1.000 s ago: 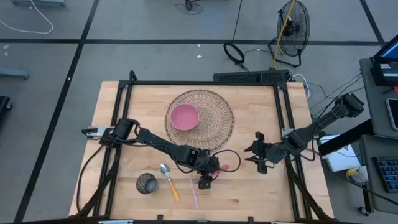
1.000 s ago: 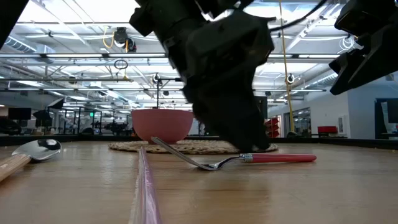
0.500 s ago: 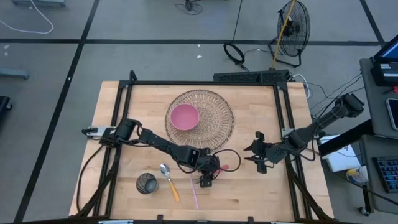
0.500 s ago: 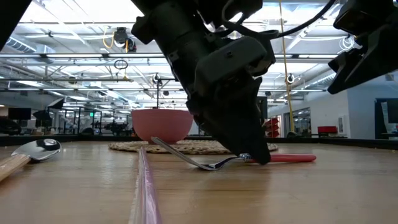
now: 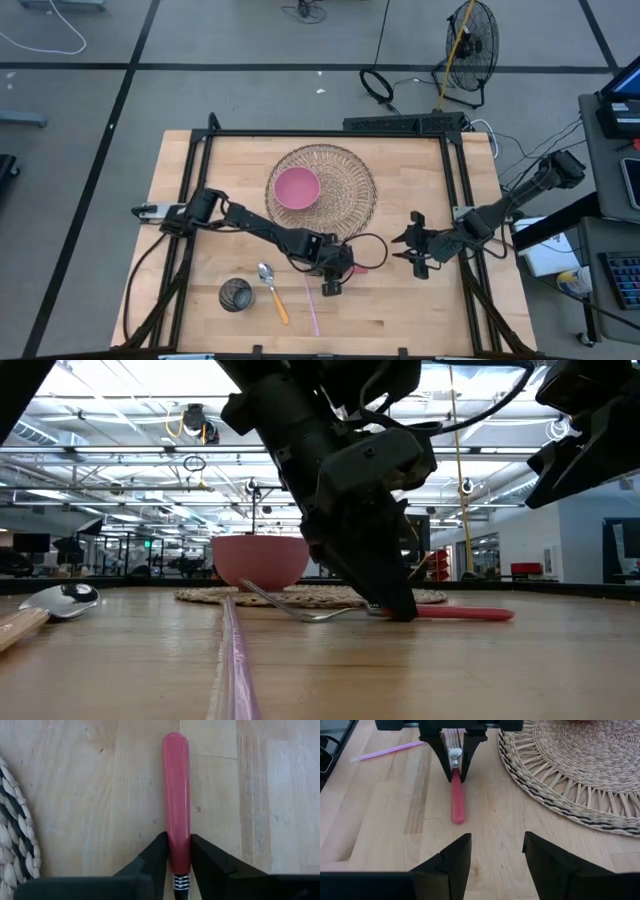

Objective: Pick & Place Utensil
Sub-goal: Put the pink fork on the pink bowl on the brown placemat

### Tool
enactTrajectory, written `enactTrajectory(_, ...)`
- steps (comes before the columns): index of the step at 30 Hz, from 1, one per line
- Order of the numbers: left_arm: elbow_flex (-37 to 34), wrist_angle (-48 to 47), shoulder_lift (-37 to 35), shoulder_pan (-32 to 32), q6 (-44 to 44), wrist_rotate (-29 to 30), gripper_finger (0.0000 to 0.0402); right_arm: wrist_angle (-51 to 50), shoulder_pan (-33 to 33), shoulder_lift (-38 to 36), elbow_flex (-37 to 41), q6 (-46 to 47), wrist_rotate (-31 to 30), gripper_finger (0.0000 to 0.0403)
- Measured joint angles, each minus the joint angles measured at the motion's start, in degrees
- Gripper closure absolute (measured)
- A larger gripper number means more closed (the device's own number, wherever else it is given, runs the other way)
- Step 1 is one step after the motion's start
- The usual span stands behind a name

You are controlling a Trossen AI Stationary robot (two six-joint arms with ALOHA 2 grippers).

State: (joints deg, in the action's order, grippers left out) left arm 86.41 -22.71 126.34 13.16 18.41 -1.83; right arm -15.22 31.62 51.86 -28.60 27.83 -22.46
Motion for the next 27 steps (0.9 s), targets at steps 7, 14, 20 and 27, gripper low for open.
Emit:
enactTrajectory(7, -0.07, -0.15, -0.07, -0.45, -1.4, -1.18, 0.034, -0.04, 0.0, 0.0, 0.0, 0.0, 0.0, 0.0232)
enactTrajectory(14, -0.37, -0.66, -1.36, -0.46, -2.95, -1.09, 0.0334, -0.04, 0.0, 0.0, 0.0, 0.0, 0.01, 0.0232)
enactTrajectory(20, -0.46, -1.04, -2.1, -0.5, -3.73, -0.47, 0.0346, 0.36, 0.0, 0.02, 0.0, 0.02, 0.02, 0.0232)
enactTrajectory(27, -0.45, -0.58, -2.12, -0.5, -3.71, -0.45, 0.0337, 0.37, 0.0, 0.02, 0.0, 0.04, 0.02, 0.0232)
